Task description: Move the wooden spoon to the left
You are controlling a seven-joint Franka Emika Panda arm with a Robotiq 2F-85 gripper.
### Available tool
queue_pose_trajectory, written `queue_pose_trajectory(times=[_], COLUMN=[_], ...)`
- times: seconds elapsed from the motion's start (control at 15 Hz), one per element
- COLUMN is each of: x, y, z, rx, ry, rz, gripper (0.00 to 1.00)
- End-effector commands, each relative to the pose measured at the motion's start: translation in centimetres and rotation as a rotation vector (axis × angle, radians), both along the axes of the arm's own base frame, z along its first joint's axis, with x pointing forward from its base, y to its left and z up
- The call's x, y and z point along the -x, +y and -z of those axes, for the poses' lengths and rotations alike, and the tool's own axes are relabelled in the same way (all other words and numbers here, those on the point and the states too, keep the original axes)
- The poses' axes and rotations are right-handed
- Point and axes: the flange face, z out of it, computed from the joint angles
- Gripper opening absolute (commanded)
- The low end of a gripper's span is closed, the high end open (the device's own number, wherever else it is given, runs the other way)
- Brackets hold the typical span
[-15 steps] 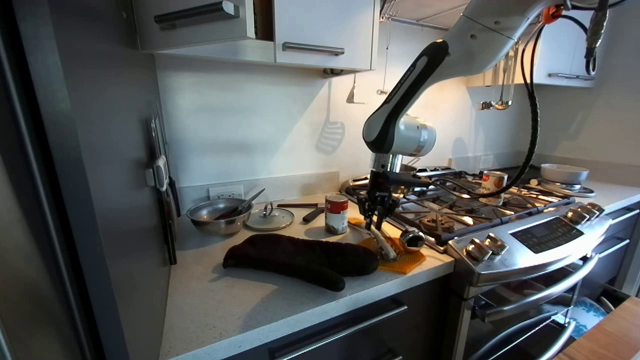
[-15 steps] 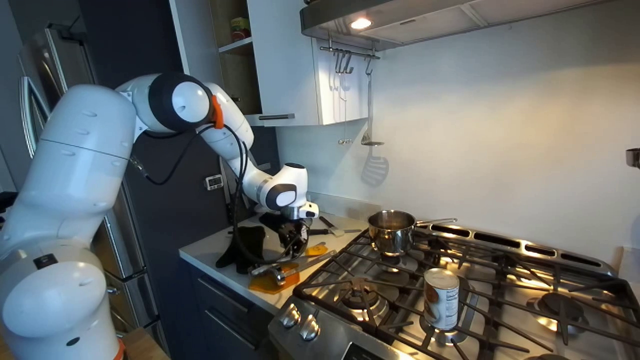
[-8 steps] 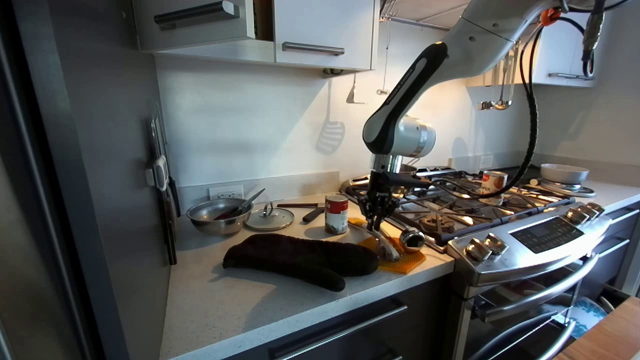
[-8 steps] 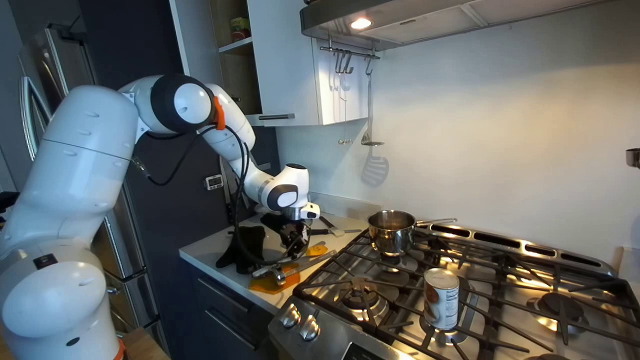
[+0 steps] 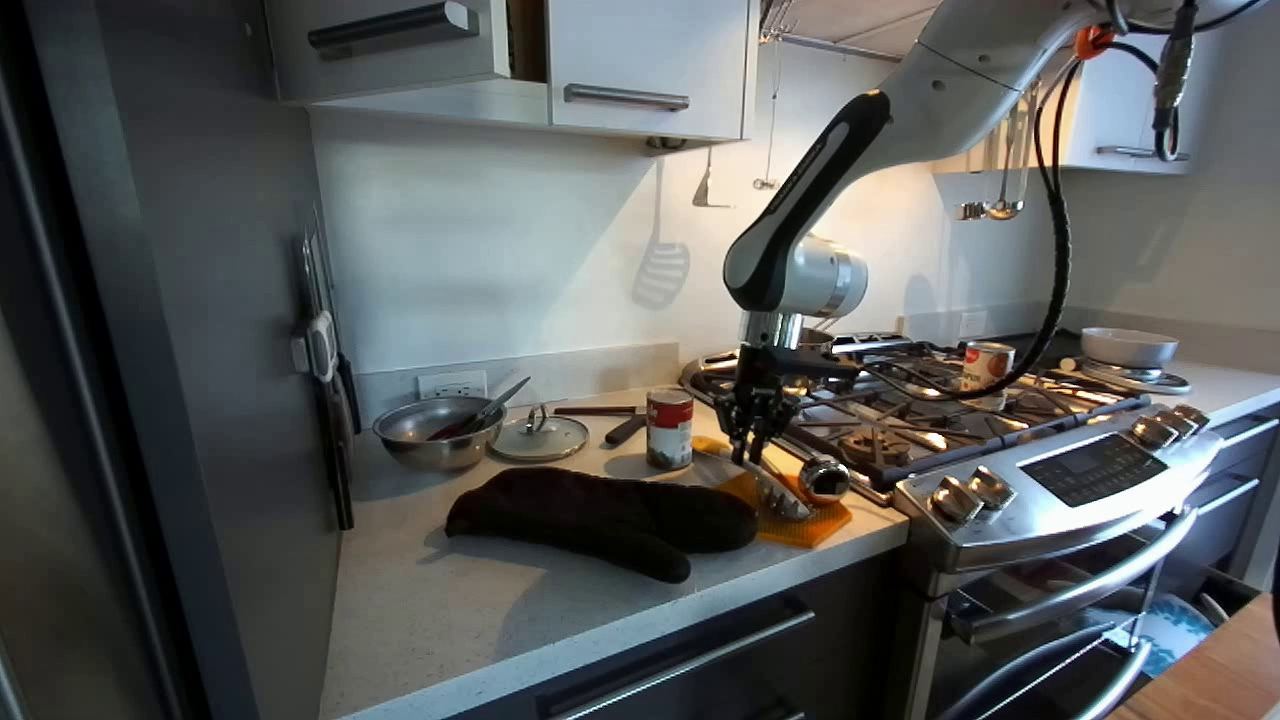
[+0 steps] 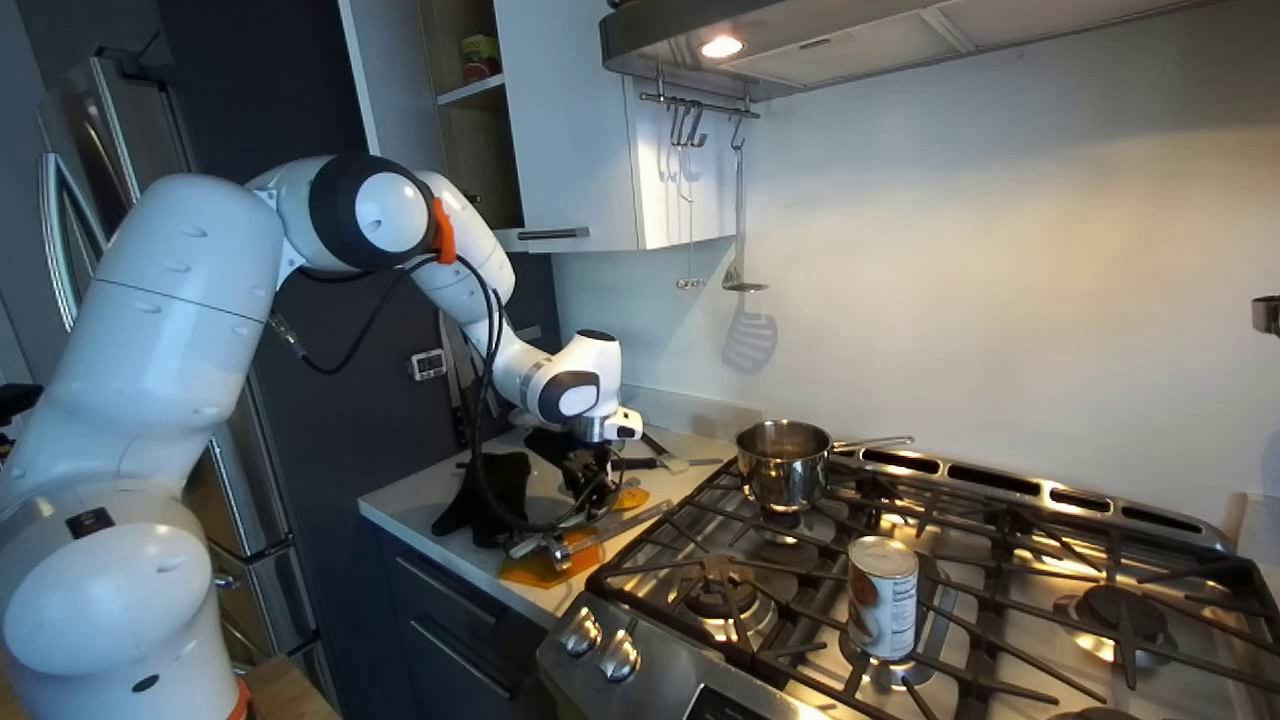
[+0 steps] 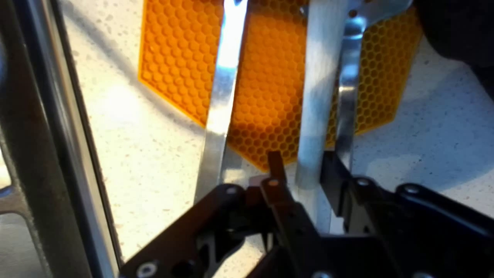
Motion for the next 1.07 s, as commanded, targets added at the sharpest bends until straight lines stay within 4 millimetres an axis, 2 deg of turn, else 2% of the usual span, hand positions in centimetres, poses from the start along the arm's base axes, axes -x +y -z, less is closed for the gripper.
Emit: queue_pose_trajectory(times=[0.0, 0.07, 0.13, 0.27, 0.33, 0.47, 1.0], x=[-0.5, -0.6, -0.6, -0.7, -0.6, -0.3, 1.6], y=[-0.1, -0.1, -0.1, 0.0, 0.0, -0.1, -1.1], z=[1.4, 1.7, 1.8, 1.9, 1.8, 0.9, -3.9], rx=[-0.001, 0.0, -0.005, -0.009, -0.009, -0.003, -0.013], ry=[0.03, 0.031, 0.032, 0.033, 0.031, 0.021, -0.032], rz=[-0.001, -0.001, -0.002, 0.0, 0.001, 0.009, 0.041], gripper=[0.41, 0.32, 0.18, 0.04, 0.0, 0.04, 0.04])
